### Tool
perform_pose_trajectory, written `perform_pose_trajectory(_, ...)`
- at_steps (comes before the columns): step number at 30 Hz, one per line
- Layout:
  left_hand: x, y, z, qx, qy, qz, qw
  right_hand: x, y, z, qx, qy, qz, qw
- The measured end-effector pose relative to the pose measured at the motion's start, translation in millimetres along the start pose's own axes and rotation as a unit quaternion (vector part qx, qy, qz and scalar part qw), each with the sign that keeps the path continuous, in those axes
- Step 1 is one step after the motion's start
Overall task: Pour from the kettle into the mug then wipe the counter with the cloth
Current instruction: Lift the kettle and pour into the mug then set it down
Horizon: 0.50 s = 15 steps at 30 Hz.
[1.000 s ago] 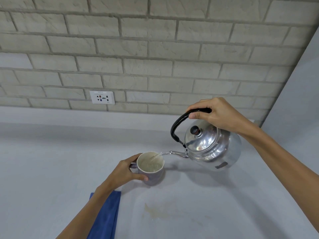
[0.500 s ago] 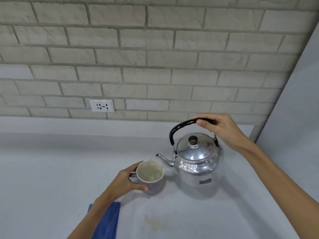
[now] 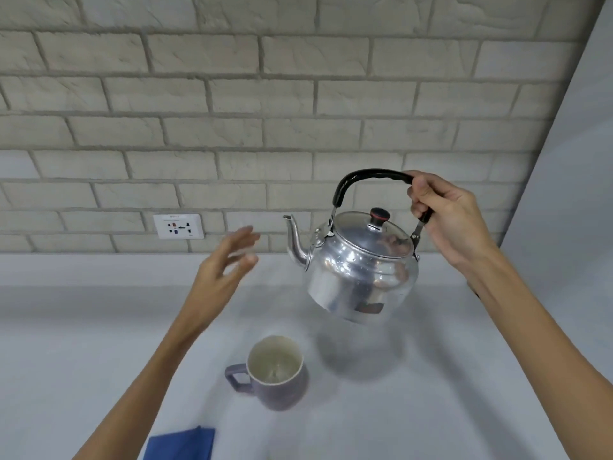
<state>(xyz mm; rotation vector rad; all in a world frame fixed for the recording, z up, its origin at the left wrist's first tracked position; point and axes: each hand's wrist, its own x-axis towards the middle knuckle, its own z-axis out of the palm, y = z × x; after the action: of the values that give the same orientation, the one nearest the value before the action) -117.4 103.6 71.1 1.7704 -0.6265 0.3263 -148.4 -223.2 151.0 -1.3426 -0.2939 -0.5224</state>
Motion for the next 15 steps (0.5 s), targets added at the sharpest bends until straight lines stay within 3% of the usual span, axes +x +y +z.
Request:
perform_pose_trajectory(4, 37, 42, 23, 0.001, 0.008, 0.066, 0.998, -2, 15, -1, -0.043, 0.0, -0.001, 0.999)
perform_pose_trajectory(8, 61, 46, 63, 0.056, -0.084, 0.094, 0.99, -5, 50, -10, -0.067, 0.002, 0.017, 0.998)
perform_pose_trajectory(11, 70, 25, 94, 0.09, -0.145, 0.081, 0.982, -4, 83, -19, -0.103, -0.022, 0.024, 0.994)
perform_pose_trajectory(15, 78, -13, 118, 0.088, -0.153, 0.047, 0.983, -1, 125, -33, -0.152, -0.041, 0.042, 0.987)
